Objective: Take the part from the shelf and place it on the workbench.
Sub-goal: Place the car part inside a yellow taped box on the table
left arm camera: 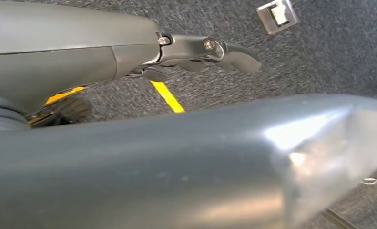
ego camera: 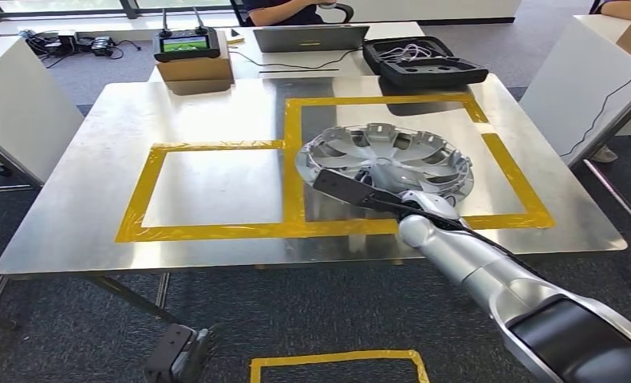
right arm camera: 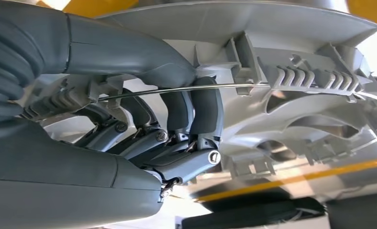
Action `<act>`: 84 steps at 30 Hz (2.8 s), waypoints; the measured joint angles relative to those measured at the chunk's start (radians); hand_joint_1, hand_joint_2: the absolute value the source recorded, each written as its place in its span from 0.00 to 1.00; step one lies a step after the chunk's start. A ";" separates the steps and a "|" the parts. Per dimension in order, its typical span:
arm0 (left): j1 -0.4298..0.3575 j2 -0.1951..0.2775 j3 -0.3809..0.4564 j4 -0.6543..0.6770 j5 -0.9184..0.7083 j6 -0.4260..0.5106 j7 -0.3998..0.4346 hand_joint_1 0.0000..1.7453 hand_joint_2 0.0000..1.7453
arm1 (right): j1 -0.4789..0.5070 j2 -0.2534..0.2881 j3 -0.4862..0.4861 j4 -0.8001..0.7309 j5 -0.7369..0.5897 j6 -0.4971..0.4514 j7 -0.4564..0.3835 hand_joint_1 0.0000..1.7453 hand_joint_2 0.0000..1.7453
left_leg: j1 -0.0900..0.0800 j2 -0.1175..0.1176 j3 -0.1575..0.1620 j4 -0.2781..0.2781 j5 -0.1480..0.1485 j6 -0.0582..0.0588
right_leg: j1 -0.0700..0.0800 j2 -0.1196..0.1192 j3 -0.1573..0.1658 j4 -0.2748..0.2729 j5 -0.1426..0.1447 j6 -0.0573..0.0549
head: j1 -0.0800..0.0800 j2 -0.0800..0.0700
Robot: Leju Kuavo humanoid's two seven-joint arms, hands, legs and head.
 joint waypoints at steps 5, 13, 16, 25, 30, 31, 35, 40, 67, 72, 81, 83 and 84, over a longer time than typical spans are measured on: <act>-0.001 0.000 0.000 0.000 -0.008 0.006 0.008 0.00 0.00 | -0.001 0.011 0.000 0.048 0.001 0.000 0.001 1.00 1.00 | 0.000 0.000 0.000 0.000 0.000 0.000 | 0.000 0.000 0.000 0.000 0.000 0.000 | 0.000 0.000; -0.003 -0.001 0.006 -0.003 -0.015 0.009 0.020 0.00 0.00 | -0.005 0.023 0.000 0.088 0.012 0.000 0.010 1.00 1.00 | 0.000 0.000 0.000 0.000 0.000 0.000 | 0.000 0.000 0.000 0.000 0.000 0.000 | 0.000 0.000; -0.005 -0.002 0.011 -0.006 -0.016 0.009 0.025 0.00 0.50 | -0.005 0.029 0.000 0.110 0.013 0.001 0.019 0.50 0.50 | 0.000 0.000 0.000 0.000 0.000 0.000 | 0.000 0.000 0.000 0.000 0.000 0.000 | 0.000 0.000; -0.011 -0.007 0.016 -0.007 -0.042 0.020 0.028 0.00 0.00 | -0.003 0.044 0.000 0.150 0.015 -0.001 0.011 0.00 0.00 | 0.000 0.001 0.000 0.000 0.000 0.000 | 0.000 0.000 0.000 0.000 0.000 0.000 | 0.000 0.000; -0.011 -0.008 0.017 -0.007 -0.048 0.019 0.028 0.00 0.00 | 0.003 0.045 -0.005 0.152 0.007 -0.010 -0.013 0.00 0.00 | 0.000 0.001 0.000 0.000 0.000 0.000 | 0.000 0.000 0.000 0.000 0.000 0.000 | 0.000 0.000; -0.011 -0.008 0.017 -0.006 -0.048 0.019 0.028 0.00 0.00 | 0.005 0.045 -0.006 0.152 0.006 -0.012 -0.016 0.00 0.00 | 0.000 0.001 0.000 0.000 0.000 0.000 | 0.000 0.000 0.000 0.000 0.000 0.000 | 0.000 0.000; -0.011 -0.009 0.017 -0.006 -0.048 0.019 0.028 0.00 0.00 | 0.010 0.045 -0.007 0.152 0.005 -0.015 -0.017 0.00 0.00 | 0.000 0.001 0.000 0.000 0.000 0.000 | 0.000 0.000 0.000 0.000 0.000 0.000 | 0.000 0.000; -0.011 -0.009 0.017 -0.006 -0.049 0.019 0.027 0.00 0.00 | 0.013 0.045 -0.007 0.152 0.004 -0.016 -0.018 0.00 0.00 | 0.000 0.001 0.000 0.000 0.000 0.000 | 0.000 0.000 0.000 0.000 0.000 0.000 | 0.000 0.000; 0.055 -0.009 0.095 0.000 -0.069 0.048 -0.099 0.00 0.00 | 0.638 -0.050 -0.255 -0.995 -0.345 -0.025 -0.433 0.00 0.00 | 0.000 0.001 0.000 0.000 -0.003 0.003 | 0.000 0.001 0.001 -0.002 -0.002 0.001 | 0.000 0.000; 0.056 -0.009 0.099 0.002 -0.071 0.051 -0.099 0.00 0.00 | 0.706 -0.054 -0.261 -1.106 -0.344 -0.012 -0.436 0.00 0.00 | 0.000 0.001 0.001 0.000 -0.003 0.003 | 0.000 0.000 0.002 -0.002 -0.002 0.001 | 0.000 0.000; 0.070 -0.010 0.100 0.002 -0.085 0.055 -0.110 0.00 0.00 | 0.888 -0.054 -0.286 -1.243 -0.332 -0.012 -0.373 0.00 0.00 | 0.000 0.001 0.002 0.000 -0.005 0.004 | 0.000 0.000 0.004 -0.002 -0.004 0.001 | 0.000 0.000; 0.075 -0.010 0.101 0.004 -0.087 0.058 -0.111 0.00 0.00 | 0.930 -0.054 -0.288 -1.268 -0.353 0.000 -0.380 0.00 0.00 | -0.001 0.002 0.002 0.000 -0.006 0.006 | 0.000 0.000 0.004 -0.002 -0.004 0.002 | 0.000 0.000; 0.078 -0.010 0.103 0.004 -0.087 0.060 -0.112 0.00 0.00 | 0.947 -0.054 -0.288 -1.279 -0.364 0.006 -0.386 0.00 0.00 | -0.001 0.002 0.002 0.001 -0.007 0.007 | -0.001 0.000 0.004 -0.003 -0.004 0.003 | 0.000 0.000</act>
